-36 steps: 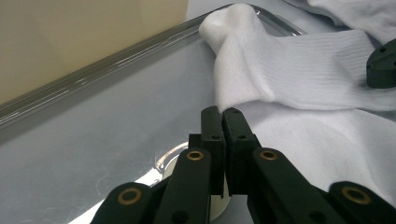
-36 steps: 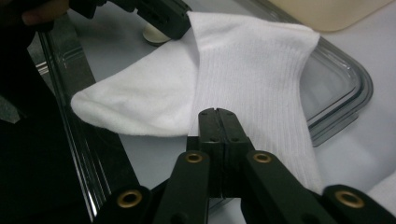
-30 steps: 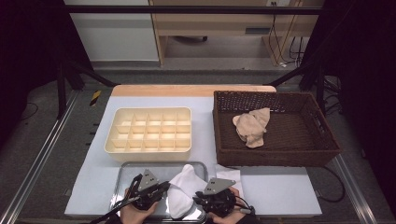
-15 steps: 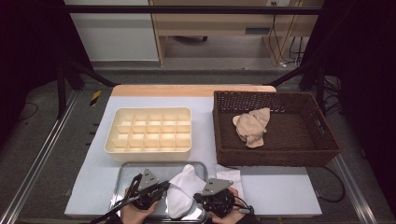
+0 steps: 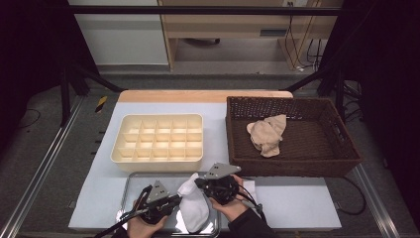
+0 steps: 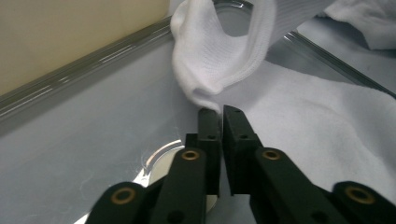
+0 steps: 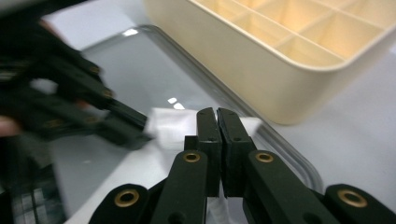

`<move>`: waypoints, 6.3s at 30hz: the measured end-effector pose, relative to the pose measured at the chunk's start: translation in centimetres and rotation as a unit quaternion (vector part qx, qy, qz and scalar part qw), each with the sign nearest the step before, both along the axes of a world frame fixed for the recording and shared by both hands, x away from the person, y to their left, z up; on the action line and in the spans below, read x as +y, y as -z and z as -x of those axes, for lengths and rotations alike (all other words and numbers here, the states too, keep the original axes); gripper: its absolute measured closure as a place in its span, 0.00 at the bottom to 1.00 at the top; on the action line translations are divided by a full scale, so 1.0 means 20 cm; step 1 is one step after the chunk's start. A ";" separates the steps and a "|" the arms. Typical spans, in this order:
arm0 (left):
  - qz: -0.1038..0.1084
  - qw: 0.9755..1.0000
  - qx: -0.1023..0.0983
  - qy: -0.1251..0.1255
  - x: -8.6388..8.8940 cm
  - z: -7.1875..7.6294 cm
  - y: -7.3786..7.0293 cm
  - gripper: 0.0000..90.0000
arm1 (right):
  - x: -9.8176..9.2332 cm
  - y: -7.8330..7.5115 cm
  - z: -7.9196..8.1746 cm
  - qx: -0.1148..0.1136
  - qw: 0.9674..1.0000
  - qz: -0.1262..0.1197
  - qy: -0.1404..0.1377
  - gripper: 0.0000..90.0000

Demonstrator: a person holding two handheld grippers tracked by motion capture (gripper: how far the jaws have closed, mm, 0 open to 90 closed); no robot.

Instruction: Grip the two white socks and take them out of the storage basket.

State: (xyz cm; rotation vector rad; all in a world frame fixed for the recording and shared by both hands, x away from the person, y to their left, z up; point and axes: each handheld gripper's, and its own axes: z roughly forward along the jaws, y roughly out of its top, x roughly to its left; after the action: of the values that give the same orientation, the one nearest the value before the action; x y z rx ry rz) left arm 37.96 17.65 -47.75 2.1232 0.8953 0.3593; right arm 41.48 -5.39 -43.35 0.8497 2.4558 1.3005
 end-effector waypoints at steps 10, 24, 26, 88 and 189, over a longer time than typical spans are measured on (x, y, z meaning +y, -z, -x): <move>-0.012 0.999 -0.010 -0.029 0.02 0.02 -0.04 0.61 | 0.01 0.09 -0.07 0.020 0.999 0.028 0.024 0.88; 0.024 1.000 0.015 0.000 -0.02 0.15 -0.06 0.76 | -0.12 0.04 0.06 0.016 1.000 0.002 -0.011 0.80; 0.024 1.000 0.013 0.003 -0.04 0.16 -0.05 0.76 | -0.14 0.06 0.09 0.016 1.000 0.005 -0.015 0.80; -0.047 0.998 -0.017 -0.025 0.08 0.00 -0.03 0.92 | -0.03 -0.11 0.01 0.028 0.993 -0.113 0.017 0.95; -0.026 0.998 -0.028 -0.050 0.13 0.04 -0.08 0.78 | 0.19 -0.04 -0.14 -0.003 1.000 -0.027 0.012 0.77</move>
State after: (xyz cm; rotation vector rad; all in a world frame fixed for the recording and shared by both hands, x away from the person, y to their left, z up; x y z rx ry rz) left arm 37.11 20.34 -46.25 2.1097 0.9706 0.4965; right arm 44.32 -1.64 -42.50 0.8848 2.4085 1.3641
